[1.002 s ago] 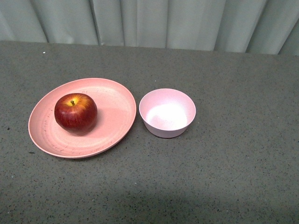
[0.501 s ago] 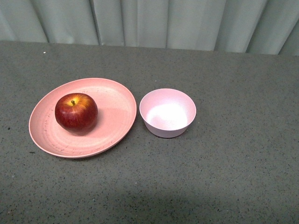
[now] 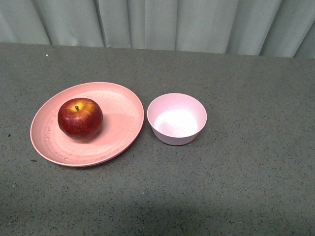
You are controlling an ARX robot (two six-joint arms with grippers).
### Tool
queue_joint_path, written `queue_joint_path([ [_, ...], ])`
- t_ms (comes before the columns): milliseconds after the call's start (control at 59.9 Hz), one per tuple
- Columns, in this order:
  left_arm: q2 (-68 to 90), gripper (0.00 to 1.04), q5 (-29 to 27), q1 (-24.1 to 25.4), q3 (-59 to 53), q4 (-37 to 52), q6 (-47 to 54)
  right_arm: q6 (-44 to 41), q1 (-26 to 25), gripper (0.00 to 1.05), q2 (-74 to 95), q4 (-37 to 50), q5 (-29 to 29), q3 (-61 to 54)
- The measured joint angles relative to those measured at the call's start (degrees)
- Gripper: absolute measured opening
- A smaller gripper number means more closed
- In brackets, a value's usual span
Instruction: Move apple from plate to bowl
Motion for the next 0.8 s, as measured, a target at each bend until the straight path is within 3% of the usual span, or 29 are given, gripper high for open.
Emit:
queue_joint_path([
  [184,32.46,0.98,4.11,-3.04,9.84,20.52,0.68,0.00,0.00,0.95,-0.02,0.02,0.00,0.00],
  [267,46.60,0.98,4.96,-5.77,15.06,23.80,0.85,0.00,0.00,0.95,-0.02,0.02,0.00,0.00],
  [451,65.05,0.98,7.41,-8.41,26.53,21.57,1.66,0.00,0.00,0.95,-0.02,0.02,0.00,0.00],
  [801,75.80,0.98,9.25,-8.85,34.73,16.85,2.25,0.00,0.00,0.95,-0.02,0.02,0.00,0.00],
])
